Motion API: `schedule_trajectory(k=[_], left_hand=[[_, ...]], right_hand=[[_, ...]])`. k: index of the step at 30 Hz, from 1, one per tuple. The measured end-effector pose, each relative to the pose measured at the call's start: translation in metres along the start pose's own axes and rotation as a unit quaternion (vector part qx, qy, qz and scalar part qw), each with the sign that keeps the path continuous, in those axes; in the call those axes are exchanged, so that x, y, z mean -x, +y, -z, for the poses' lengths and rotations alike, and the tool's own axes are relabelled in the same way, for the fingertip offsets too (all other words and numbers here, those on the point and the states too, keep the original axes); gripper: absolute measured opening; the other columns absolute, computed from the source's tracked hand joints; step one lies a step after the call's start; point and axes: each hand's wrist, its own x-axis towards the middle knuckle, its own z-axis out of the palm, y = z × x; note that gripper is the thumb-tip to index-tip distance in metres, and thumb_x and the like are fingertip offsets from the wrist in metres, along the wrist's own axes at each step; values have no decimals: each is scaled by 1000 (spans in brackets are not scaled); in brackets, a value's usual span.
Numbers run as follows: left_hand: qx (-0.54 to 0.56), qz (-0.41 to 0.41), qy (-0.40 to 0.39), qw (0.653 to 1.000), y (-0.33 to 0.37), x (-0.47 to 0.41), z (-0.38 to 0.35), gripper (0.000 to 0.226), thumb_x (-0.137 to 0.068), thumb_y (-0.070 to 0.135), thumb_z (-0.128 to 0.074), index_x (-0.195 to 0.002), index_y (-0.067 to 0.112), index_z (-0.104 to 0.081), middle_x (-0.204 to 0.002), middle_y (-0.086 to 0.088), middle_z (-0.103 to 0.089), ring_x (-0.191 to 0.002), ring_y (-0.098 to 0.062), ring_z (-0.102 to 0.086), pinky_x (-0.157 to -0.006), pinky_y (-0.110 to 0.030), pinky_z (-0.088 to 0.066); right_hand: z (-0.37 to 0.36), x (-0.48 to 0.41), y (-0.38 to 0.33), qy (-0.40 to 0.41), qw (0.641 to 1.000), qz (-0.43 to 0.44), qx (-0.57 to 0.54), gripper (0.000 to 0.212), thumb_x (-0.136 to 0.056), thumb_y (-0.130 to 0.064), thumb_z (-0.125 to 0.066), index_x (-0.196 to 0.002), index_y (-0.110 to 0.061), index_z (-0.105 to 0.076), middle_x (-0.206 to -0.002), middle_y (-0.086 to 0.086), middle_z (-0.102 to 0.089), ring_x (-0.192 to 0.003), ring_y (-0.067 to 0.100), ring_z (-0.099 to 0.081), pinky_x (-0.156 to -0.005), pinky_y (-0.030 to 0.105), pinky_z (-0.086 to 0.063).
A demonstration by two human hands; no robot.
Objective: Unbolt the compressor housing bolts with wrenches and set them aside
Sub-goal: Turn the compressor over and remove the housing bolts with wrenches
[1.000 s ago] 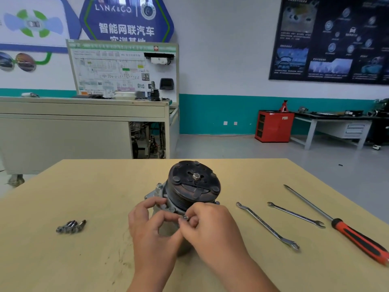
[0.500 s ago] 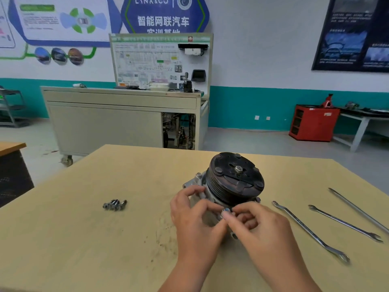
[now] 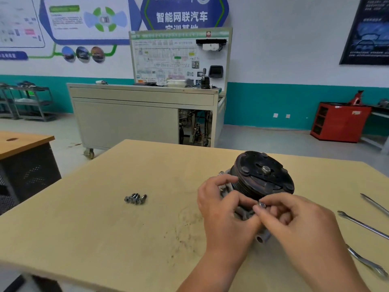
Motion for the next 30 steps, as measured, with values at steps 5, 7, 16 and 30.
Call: schedule_trajectory(k=[5, 7, 16, 30], left_hand=[[23, -56, 19, 998, -5, -6, 27, 17, -63, 31, -74, -72, 30, -59, -112, 20, -45, -109, -8, -44, -92, -24, -34], [13, -16, 21, 1000, -25, -1, 51, 19, -61, 33, -71, -76, 33, -58, -104, 26, -41, -102, -5, -44, -89, -16, -33], [-150, 187, -50, 970, -147, -4, 177, 41, -69, -9, -73, -74, 30, -60, -77, 8, -64, -79, -3, -61, -72, -14, -47], [-309, 235, -193, 901, -212, -32, 214, 27, -74, 5, -68, -95, 22, -70, -97, 5, -70, -96, -17, -60, -76, -25, -39]], right_hand=[[-6, 10, -23, 28, 992, 90, -78, 16, -66, -25, -69, -73, -38, -66, -83, -13, -60, -70, -4, -58, -60, 1, -39], [-30, 14, -28, -15, 989, 108, -96, 15, -71, -19, -68, -76, -33, -70, -85, -14, -61, -78, -8, -58, -65, 2, -40], [-223, -6, -75, -312, 945, 27, -92, 14, -84, -21, -66, -96, -15, -71, -95, 5, -72, -91, 17, -65, -79, 23, -47], [-325, -12, -92, -344, 939, -9, 27, 25, -88, -23, -57, -109, -12, -66, -114, 11, -64, -107, 26, -59, -85, 30, -47]])
